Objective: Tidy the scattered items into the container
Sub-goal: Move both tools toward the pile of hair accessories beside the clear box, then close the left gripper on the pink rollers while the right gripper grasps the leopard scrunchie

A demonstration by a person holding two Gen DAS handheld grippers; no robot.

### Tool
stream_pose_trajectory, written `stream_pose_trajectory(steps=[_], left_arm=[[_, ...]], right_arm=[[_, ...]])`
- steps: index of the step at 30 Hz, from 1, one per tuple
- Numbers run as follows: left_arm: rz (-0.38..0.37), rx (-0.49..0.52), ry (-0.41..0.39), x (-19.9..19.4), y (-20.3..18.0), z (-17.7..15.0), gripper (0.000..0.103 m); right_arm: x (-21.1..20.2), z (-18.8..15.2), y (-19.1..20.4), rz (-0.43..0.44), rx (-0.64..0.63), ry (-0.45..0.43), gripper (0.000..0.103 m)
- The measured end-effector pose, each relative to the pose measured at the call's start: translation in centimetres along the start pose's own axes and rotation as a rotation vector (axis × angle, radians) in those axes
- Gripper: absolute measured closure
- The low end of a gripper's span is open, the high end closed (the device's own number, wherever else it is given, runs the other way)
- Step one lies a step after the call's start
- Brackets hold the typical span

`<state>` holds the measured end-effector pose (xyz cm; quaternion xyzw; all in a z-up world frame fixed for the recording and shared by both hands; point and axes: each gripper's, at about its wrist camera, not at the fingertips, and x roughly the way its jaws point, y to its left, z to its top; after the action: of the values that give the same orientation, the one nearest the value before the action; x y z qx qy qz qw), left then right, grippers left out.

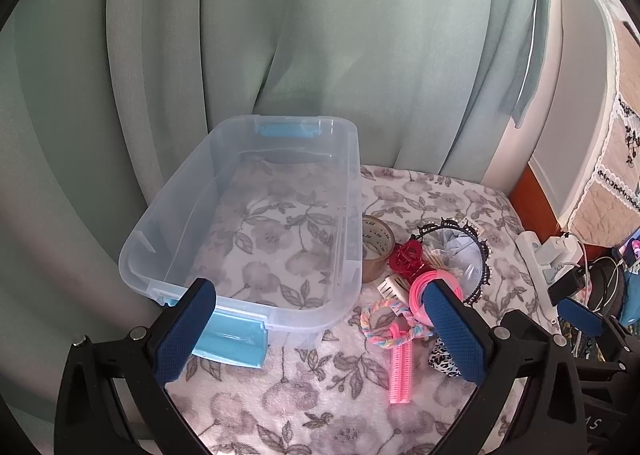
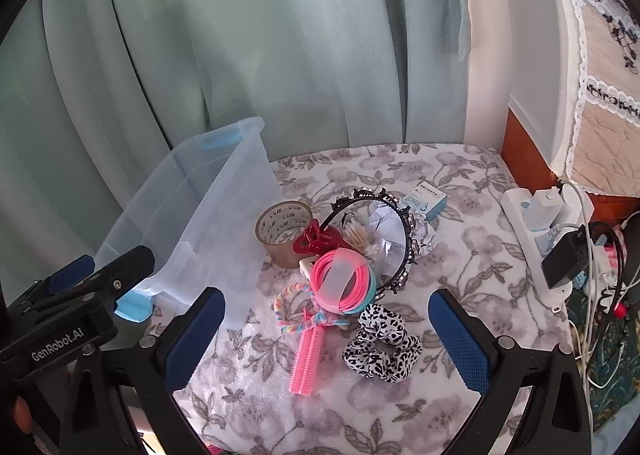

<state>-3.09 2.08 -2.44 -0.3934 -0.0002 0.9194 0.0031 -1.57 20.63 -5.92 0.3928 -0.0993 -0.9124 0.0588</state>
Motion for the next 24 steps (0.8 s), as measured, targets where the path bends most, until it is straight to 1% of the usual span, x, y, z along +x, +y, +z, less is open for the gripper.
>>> stream_pose_trajectory(steps=[4,6,9,11,13,14,17,20,22,24], left_arm=[[-0.042,-0.002,0.009,0.7,-0.1,-0.7,0.000],[-0.070,-0.001,0.057,1.6,-0.3,-1.4,0.000],[-0.083,0.018,0.132,3.0,-1.0,-2.7,0.000],[-0.102,0.011,0.194,4.2,-1.4,-3.8,0.000],[-0.108,0.013,0.226,5.0,-1.8,-4.7,0.000],[-0.099,0.030,0.239,5.4,-2.2,-5.2,0.000],[-0.092,0.066,0.256,6.3,-3.0,-6.4,0.000],[-0.116,0.057,0.301,7.5,-3.4,-7.2,0.003],[-0.117,0.068,0.322,8.2,-3.8,-7.6,0.004],[-0.131,0.064,0.350,9.1,-4.0,-7.9,0.007]], right_arm=[[0.0,-0.5,-0.6,0.005,0.008,0.024,0.000],[0.2,-1.1,-1.1,0.005,0.004,0.045,0.000],[0.9,-2.4,-1.9,-0.010,-0.001,0.098,0.000],[1.6,-3.2,-2.7,-0.022,0.005,0.136,0.000],[2.0,-3.8,-3.5,-0.037,0.012,0.153,0.000],[2.2,-4.1,-3.8,-0.043,0.015,0.162,0.000],[2.9,-4.4,-5.0,-0.047,0.033,0.188,0.006],[3.9,-4.6,-5.9,-0.041,0.063,0.217,0.008],[4.5,-4.7,-6.0,-0.036,0.067,0.234,0.015],[5.3,-5.0,-6.1,-0.027,0.069,0.255,0.019]])
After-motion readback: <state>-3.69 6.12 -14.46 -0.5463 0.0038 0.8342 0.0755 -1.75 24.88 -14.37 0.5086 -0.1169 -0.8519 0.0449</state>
